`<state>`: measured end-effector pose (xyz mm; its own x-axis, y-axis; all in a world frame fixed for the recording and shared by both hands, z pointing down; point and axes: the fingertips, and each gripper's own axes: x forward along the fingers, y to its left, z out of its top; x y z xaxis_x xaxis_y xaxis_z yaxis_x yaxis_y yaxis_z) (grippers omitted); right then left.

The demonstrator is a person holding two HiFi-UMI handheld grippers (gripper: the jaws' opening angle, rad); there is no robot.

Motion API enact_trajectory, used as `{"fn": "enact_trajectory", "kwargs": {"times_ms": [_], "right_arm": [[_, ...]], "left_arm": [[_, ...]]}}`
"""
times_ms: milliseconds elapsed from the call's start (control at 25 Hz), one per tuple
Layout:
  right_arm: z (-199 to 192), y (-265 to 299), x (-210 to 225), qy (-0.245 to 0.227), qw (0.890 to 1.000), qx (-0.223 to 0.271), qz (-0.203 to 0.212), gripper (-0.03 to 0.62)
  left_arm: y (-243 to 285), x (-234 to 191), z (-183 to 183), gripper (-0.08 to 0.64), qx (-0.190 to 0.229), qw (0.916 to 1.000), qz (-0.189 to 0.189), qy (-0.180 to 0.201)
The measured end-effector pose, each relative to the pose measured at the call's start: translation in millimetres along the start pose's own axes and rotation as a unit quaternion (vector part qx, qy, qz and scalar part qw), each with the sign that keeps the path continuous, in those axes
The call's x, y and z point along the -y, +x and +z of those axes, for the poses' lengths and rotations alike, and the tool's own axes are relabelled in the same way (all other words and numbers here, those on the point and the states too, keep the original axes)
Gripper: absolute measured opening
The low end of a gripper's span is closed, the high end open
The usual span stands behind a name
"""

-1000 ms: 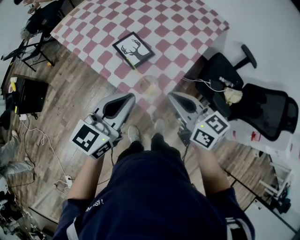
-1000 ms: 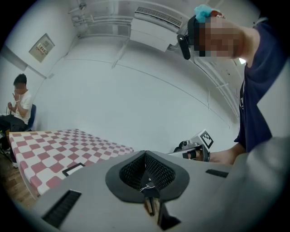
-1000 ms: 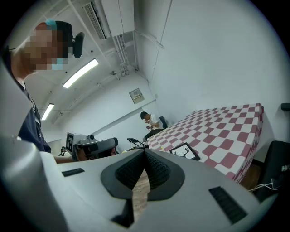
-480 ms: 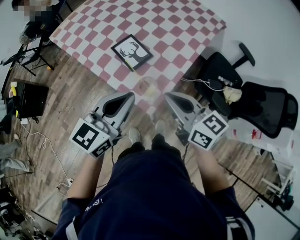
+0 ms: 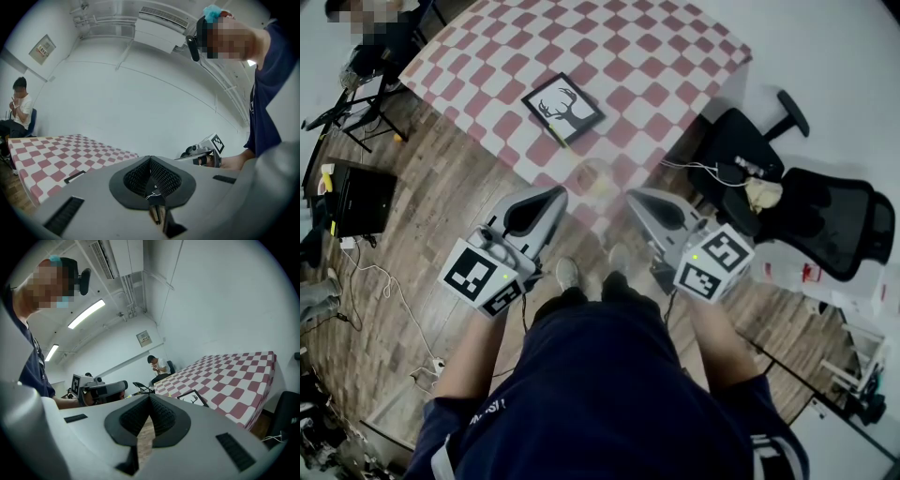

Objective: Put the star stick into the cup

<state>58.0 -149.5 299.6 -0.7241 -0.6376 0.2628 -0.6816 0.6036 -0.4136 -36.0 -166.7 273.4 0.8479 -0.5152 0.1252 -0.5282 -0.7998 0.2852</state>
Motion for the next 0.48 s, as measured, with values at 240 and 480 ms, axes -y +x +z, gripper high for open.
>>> {"fn": "enact_trajectory", "kwargs": {"times_ms": [240, 480], "right_arm": [[-2.6, -4.2, 2.9, 0.003, 1.0, -0.002, -0.002, 0.015], [-4.8, -7.7, 2.8, 0.003, 1.0, -0.002, -0.001, 0.015]], "left_arm": [[1.9, 3.4, -0.4, 0.031, 0.001, 1.0, 0.002, 0.0], [3.1, 7.6, -1.7, 0.031, 0.0, 1.0, 0.002, -0.001]]}}
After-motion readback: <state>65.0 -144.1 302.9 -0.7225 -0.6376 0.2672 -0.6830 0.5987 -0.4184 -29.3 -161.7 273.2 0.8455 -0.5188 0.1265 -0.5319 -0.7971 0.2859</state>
